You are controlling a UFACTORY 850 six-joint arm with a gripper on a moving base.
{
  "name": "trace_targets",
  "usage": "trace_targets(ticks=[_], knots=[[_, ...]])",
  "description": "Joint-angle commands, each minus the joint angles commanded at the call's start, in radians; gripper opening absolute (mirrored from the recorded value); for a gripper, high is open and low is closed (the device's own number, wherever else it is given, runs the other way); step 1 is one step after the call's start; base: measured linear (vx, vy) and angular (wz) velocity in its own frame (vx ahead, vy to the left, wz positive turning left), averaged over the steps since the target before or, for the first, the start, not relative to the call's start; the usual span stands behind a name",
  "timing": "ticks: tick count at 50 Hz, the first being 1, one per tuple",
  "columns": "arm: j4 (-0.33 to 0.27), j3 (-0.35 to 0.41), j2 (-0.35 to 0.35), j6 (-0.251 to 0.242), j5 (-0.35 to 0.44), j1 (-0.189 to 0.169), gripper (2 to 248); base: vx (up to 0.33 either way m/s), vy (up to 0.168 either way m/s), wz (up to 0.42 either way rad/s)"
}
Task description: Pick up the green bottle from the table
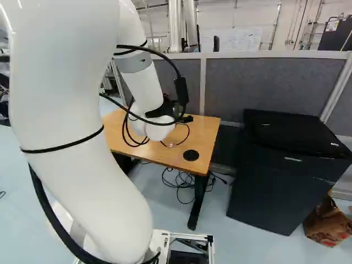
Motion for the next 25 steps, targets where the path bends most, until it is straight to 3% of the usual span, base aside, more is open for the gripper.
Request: trace_targets(ticks=[25], knots=[[-0.143, -0.122, -0.106, 0.0, 0.0, -0.04, 247, 0.0, 0.0, 0.0]])
